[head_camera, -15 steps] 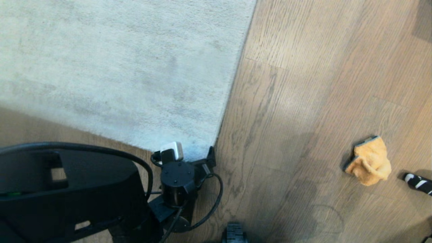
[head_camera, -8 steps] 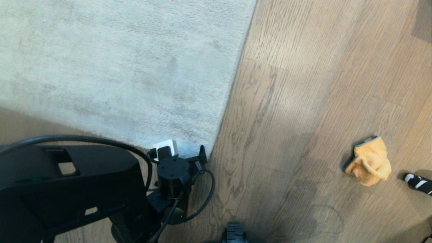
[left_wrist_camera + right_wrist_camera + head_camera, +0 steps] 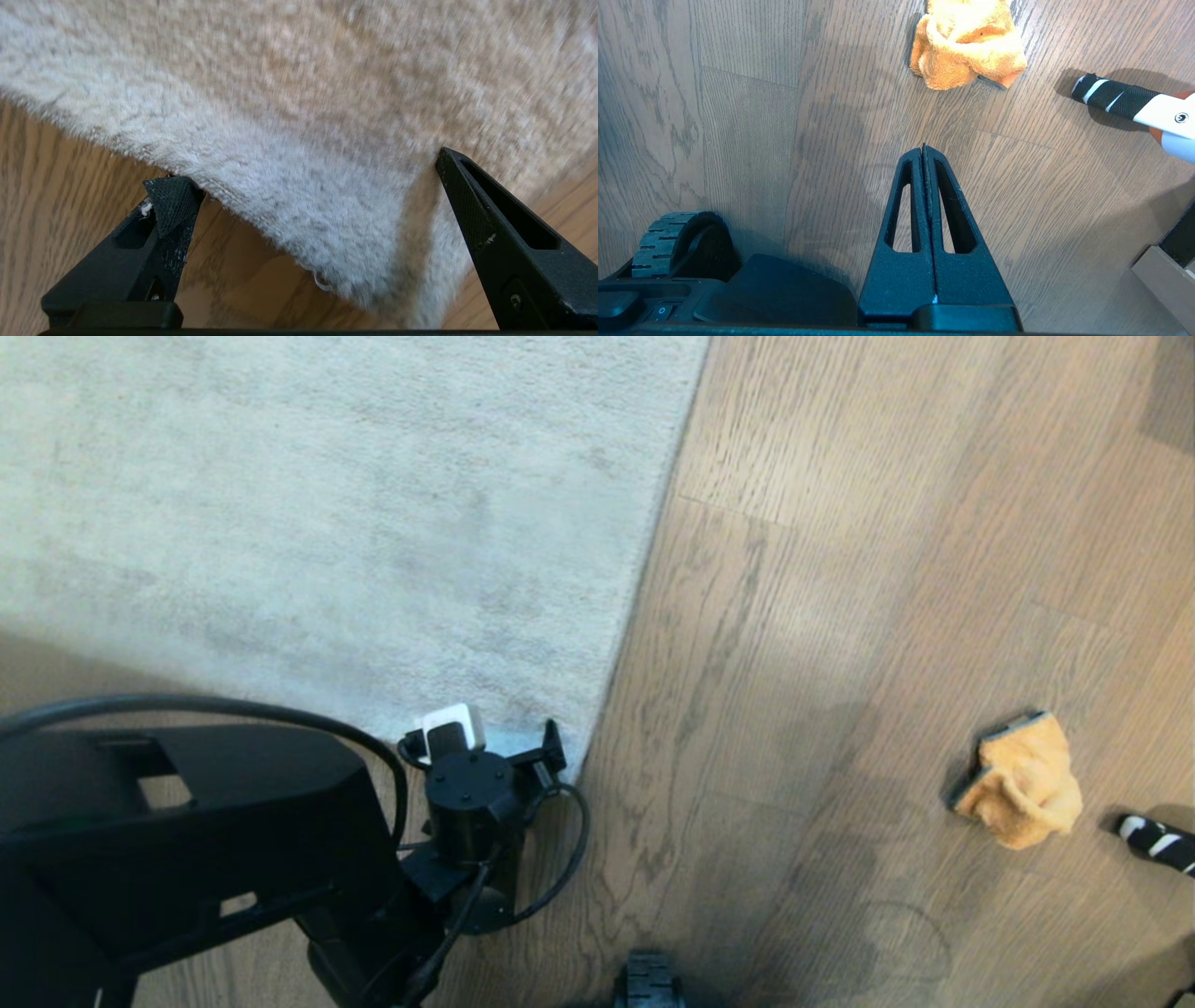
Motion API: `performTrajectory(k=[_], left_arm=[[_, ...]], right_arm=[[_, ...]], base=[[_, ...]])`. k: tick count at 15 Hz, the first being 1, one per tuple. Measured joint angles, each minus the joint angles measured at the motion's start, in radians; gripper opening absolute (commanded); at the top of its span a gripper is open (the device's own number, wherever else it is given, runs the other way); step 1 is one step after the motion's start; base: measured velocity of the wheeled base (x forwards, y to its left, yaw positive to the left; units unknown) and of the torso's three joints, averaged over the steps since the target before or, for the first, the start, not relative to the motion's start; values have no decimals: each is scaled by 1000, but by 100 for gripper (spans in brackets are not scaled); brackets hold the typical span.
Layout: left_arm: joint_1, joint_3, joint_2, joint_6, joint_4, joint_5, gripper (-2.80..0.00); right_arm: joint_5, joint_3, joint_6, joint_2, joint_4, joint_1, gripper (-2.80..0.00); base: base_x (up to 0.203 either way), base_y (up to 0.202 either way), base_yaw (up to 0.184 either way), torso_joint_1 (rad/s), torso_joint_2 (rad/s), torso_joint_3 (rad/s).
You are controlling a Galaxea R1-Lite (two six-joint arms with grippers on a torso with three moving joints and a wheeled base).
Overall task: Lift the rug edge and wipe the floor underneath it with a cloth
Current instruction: Lift up the carpet
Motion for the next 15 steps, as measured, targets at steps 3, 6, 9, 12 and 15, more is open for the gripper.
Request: performTrajectory(k=[3,6,9,12,15], left_arm=[[25,-28,-14,48,4,0,0],[39,-54,-27,64,-2,-3,0],[25,-60,-38,62,-4,-3,0],[-1,-76,-40,56,-5,4,0],[-19,-135,-24,57,0,7,0]], right_arm=[[0,0,0,0,0,0,-280],[0,0,0,0,0,-1,-280],[1,0,0,0,0,0,-280],[0,0,0,0,0,0,-280],[0,0,0,0,0,0,-280]], base=[[0,0,0,0,0,0],[0,0,0,0,0,0],[0,0,0,0,0,0],[0,0,0,0,0,0],[0,0,0,0,0,0]])
